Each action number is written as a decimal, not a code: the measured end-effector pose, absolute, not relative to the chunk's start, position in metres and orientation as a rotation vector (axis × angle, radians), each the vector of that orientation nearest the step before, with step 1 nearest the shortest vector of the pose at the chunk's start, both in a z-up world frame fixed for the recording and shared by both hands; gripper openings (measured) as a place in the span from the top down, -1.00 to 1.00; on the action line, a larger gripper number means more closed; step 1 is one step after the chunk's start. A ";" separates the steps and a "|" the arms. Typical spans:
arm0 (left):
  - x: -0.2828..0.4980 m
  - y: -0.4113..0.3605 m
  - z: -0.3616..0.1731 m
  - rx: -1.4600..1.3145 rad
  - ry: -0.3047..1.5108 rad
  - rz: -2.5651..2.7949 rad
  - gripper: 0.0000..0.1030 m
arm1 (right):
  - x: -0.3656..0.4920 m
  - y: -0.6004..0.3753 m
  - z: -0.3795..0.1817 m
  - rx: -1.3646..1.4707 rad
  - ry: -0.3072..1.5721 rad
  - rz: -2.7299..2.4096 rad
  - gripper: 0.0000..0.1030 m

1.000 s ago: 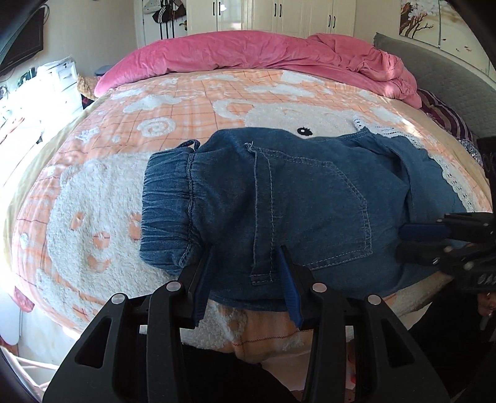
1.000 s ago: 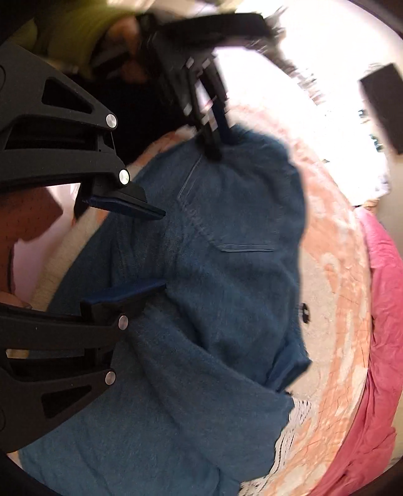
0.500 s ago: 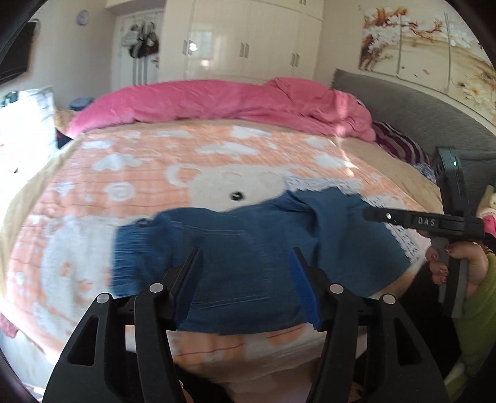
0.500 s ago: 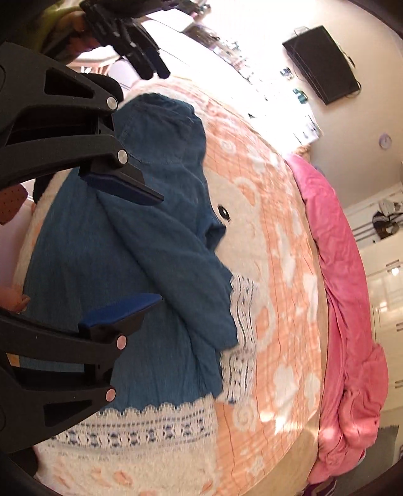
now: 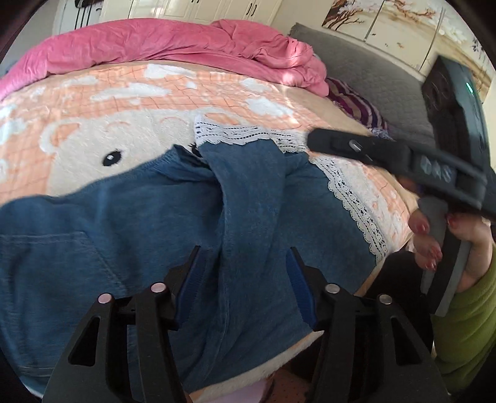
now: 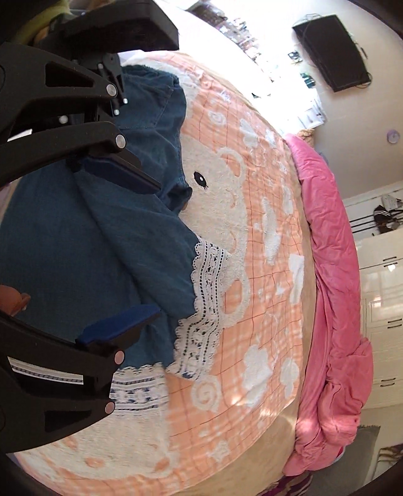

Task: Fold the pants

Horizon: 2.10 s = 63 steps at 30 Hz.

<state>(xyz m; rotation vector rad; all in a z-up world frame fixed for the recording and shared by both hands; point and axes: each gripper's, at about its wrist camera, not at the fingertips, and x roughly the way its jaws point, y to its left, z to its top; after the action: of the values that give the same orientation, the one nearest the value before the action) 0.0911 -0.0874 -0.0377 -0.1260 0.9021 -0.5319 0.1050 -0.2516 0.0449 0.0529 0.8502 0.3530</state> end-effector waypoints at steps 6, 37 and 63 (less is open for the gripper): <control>0.085 -0.093 -0.069 -0.178 0.892 -0.603 0.84 | 0.154 -0.223 0.026 -0.038 0.926 0.333 -0.31; 0.075 -0.081 -0.048 -0.038 0.660 -0.609 0.91 | 0.102 -0.368 0.051 0.362 0.830 0.109 0.89; 0.027 -0.105 -0.055 0.176 0.693 -0.652 0.90 | 0.006 -0.417 -0.007 0.505 0.982 0.102 0.89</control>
<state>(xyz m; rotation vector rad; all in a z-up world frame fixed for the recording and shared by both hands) 0.0273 -0.1051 -0.0546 0.1759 0.6925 -0.6516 0.0064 -0.4173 -0.0071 0.5050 0.9824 0.1017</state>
